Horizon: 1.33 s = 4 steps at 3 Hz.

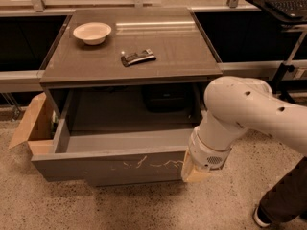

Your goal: Close top drawer

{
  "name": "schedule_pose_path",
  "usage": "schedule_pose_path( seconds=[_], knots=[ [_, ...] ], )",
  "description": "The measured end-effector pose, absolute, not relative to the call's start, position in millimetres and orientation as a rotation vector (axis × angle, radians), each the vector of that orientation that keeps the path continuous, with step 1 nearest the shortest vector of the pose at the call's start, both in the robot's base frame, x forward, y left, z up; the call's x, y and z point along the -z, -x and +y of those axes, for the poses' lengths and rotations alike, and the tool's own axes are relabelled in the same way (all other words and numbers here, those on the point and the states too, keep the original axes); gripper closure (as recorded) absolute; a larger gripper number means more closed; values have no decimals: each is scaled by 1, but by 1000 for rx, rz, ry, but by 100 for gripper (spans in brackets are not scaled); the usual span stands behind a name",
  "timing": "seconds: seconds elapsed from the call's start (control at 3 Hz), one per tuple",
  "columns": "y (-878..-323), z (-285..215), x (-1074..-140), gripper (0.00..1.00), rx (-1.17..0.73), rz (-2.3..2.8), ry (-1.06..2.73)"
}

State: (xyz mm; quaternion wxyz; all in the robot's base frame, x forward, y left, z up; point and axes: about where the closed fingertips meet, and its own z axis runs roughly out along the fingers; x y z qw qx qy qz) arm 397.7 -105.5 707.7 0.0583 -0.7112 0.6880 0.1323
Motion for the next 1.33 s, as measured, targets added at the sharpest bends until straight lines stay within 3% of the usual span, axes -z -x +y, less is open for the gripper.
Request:
schedule_pose_path(
  seconds=[0.33,0.67,1.33],
  knots=[
    [-404,-103,-676,100,-399,2110,2176],
    [-416,-104,-657,88,-398,2139,2157],
    [-445,-91,-614,41,-361,2167,2142]
  ],
)
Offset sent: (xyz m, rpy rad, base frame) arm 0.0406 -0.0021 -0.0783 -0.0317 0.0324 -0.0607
